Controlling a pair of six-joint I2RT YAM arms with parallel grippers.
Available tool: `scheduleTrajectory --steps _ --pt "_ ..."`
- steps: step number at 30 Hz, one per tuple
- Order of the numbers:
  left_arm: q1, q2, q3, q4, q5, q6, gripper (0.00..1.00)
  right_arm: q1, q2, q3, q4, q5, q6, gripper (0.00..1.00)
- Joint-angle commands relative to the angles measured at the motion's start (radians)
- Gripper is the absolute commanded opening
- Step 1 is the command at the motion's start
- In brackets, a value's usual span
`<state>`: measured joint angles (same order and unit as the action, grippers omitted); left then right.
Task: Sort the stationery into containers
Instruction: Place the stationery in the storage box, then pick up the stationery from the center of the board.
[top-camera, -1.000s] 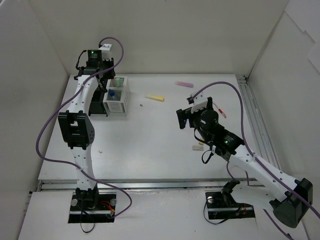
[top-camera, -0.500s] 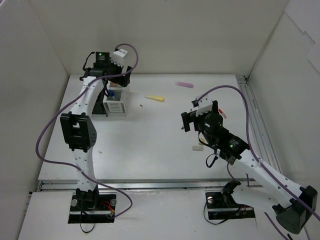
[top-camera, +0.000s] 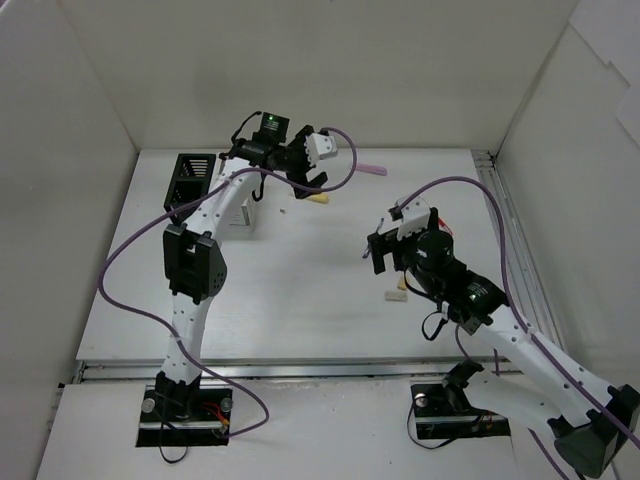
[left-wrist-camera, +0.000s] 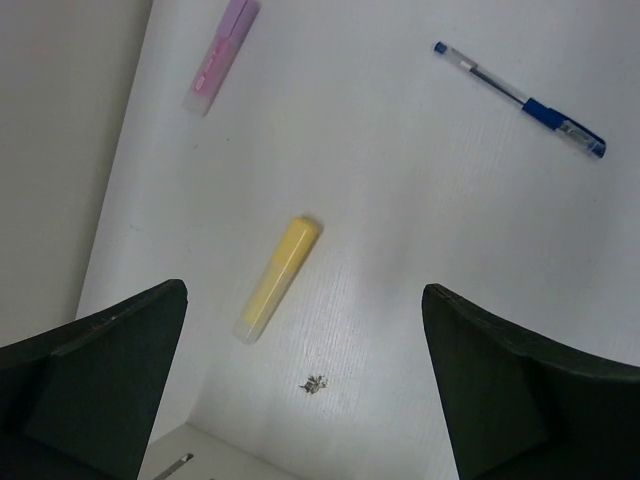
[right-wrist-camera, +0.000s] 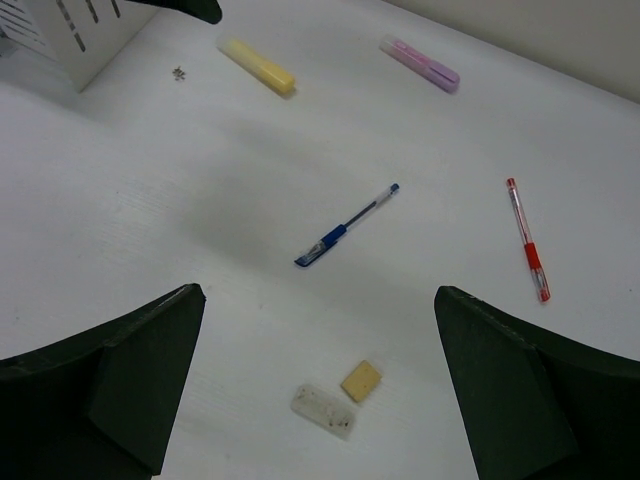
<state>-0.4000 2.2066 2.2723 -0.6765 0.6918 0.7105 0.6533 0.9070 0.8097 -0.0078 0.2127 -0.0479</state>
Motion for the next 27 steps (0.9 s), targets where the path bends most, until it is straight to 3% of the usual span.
scheduleTrajectory --steps 1,18,27 --pt "0.033 0.051 0.064 0.035 0.080 0.044 1.00 -0.012 -0.043 0.040 0.019 -0.058 0.034 0.98" --pt "0.033 0.234 0.033 0.328 0.048 -0.117 1.00 -0.024 -0.095 0.023 0.014 -0.141 0.023 0.98" --pt "0.033 0.341 0.179 0.342 0.043 -0.304 1.00 -0.046 -0.121 -0.001 0.014 -0.156 0.014 0.98"
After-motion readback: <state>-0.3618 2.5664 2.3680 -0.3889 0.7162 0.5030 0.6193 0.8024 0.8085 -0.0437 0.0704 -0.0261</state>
